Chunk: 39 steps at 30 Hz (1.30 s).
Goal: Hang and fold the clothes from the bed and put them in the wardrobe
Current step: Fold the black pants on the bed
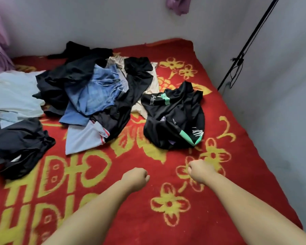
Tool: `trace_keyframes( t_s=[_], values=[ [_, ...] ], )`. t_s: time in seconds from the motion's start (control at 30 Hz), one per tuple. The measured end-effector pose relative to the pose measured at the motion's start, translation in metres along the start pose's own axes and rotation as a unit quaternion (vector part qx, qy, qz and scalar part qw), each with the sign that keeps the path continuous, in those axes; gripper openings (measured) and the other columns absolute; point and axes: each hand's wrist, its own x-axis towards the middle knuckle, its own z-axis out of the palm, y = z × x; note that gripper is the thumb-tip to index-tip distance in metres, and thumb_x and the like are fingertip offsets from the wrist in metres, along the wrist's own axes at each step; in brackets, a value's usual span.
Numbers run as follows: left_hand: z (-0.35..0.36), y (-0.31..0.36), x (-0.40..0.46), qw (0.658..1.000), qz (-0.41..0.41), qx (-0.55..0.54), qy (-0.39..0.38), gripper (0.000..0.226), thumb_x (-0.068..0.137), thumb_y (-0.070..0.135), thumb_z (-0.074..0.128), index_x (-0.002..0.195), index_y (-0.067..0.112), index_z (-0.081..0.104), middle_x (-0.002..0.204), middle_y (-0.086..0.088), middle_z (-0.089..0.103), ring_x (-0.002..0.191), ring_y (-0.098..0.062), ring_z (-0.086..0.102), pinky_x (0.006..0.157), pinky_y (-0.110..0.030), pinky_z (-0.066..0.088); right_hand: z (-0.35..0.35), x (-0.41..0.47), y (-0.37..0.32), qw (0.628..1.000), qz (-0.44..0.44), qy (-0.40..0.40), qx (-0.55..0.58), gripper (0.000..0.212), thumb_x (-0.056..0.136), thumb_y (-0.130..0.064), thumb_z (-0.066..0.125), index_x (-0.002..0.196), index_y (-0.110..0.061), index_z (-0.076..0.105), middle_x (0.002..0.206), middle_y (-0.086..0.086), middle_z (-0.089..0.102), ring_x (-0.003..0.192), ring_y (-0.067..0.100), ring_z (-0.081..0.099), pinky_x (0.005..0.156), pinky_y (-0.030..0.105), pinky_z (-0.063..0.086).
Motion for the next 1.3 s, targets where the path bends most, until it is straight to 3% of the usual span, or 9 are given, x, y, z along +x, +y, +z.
trace_keyframes(
  t_s=[0.13, 0.3, 0.47, 0.6, 0.73, 1.0, 1.1, 1.2, 1.3],
  values=[
    [0.014, 0.022, 0.091, 0.997, -0.029, -0.051, 0.057, 0.031, 0.098, 0.030, 0.037, 0.110, 0.014, 0.060, 0.103, -0.004, 0.066, 0.095, -0.025, 0.062, 0.071, -0.034, 0.048, 0.003, 0.100, 0.023, 0.996, 0.009, 0.076, 0.040, 0.029, 0.096, -0.021, 0.039, 0.116, -0.017, 0.060, 0.119, 0.006, 0.061, 0.110, 0.028, 0.057, 0.075, 0.031, 0.044],
    [0.024, 0.023, 0.206, 0.938, -0.125, -0.273, 0.172, 0.069, 0.096, 0.034, 0.048, 0.152, 0.019, 0.009, 0.145, -0.012, 0.040, 0.125, -0.031, 0.047, 0.097, -0.041, 0.041, 0.029, 0.201, 0.012, 0.983, -0.031, 0.168, 0.070, 0.062, 0.094, -0.033, 0.054, 0.148, -0.019, 0.026, 0.153, 0.008, 0.023, 0.142, 0.025, 0.021, 0.109, 0.041, 0.031],
    [0.031, 0.031, 0.267, 0.869, -0.190, -0.410, 0.199, 0.089, 0.093, 0.030, 0.058, 0.152, 0.014, -0.006, 0.156, -0.012, 0.020, 0.139, -0.030, 0.030, 0.106, -0.038, 0.032, 0.070, 0.246, 0.015, 0.985, 0.004, 0.152, 0.081, 0.041, 0.096, -0.028, 0.049, 0.137, -0.023, 0.043, 0.153, 0.005, 0.027, 0.145, 0.022, 0.016, 0.115, 0.046, 0.015],
    [0.027, 0.015, 0.260, 0.861, -0.172, -0.451, 0.162, 0.042, 0.090, 0.002, 0.036, 0.125, 0.021, 0.049, 0.126, -0.013, 0.057, 0.102, -0.031, 0.056, 0.094, -0.038, 0.047, 0.070, 0.230, 0.014, 0.990, -0.052, 0.099, 0.085, 0.025, 0.102, -0.022, 0.034, 0.118, -0.015, 0.052, 0.118, 0.013, 0.062, 0.109, 0.033, 0.056, 0.085, 0.038, 0.040],
    [0.005, 0.008, 0.219, 0.792, -0.183, -0.554, 0.179, 0.029, 0.090, -0.002, 0.031, 0.095, 0.012, 0.056, 0.090, -0.010, 0.057, 0.078, -0.026, 0.054, 0.076, -0.042, 0.057, 0.045, 0.196, 0.016, 0.994, -0.078, 0.059, 0.042, 0.033, 0.100, -0.021, 0.021, 0.114, -0.011, 0.049, 0.098, 0.012, 0.061, 0.105, 0.036, 0.060, 0.074, 0.038, 0.040],
    [-0.087, -0.043, 0.118, 0.625, -0.175, -0.713, 0.266, 0.037, 0.082, -0.006, 0.033, 0.098, 0.006, 0.064, 0.102, -0.020, 0.065, 0.082, -0.026, 0.060, 0.077, -0.037, 0.052, -0.003, 0.087, -0.001, 0.987, -0.076, -0.122, 0.068, 0.037, 0.103, -0.010, 0.028, 0.125, 0.007, 0.051, 0.132, 0.024, 0.051, 0.123, 0.033, 0.048, 0.091, 0.037, 0.035],
    [-0.150, -0.044, 0.044, 0.644, -0.158, -0.687, 0.297, 0.026, 0.083, -0.001, 0.039, 0.089, 0.008, 0.064, 0.087, -0.013, 0.065, 0.073, -0.024, 0.059, 0.072, -0.033, 0.051, -0.013, 0.037, -0.019, 0.982, -0.065, -0.175, 0.034, 0.037, 0.101, -0.019, 0.036, 0.126, 0.001, 0.055, 0.130, 0.021, 0.055, 0.122, 0.032, 0.051, 0.072, 0.026, 0.040],
    [-0.209, -0.035, -0.028, 0.711, -0.126, -0.609, 0.328, 0.028, 0.086, -0.002, 0.036, 0.069, 0.014, 0.051, 0.065, -0.004, 0.051, 0.056, -0.015, 0.052, 0.048, -0.016, 0.039, -0.017, -0.003, -0.043, 0.973, -0.110, -0.201, -0.019, 0.041, 0.101, -0.018, 0.032, 0.125, 0.007, 0.054, 0.133, 0.024, 0.052, 0.122, 0.032, 0.050, 0.086, 0.029, 0.040],
    [-0.244, -0.032, -0.092, 0.736, -0.070, -0.588, 0.327, 0.024, 0.083, 0.005, 0.039, 0.063, 0.017, 0.049, 0.064, -0.003, 0.050, 0.062, -0.020, 0.049, 0.056, -0.024, 0.038, -0.041, -0.028, -0.069, 0.980, -0.130, -0.151, 0.004, 0.038, 0.097, -0.022, 0.041, 0.127, -0.001, 0.053, 0.132, 0.018, 0.055, 0.122, 0.030, 0.052, 0.091, 0.028, 0.040]
  ],
)
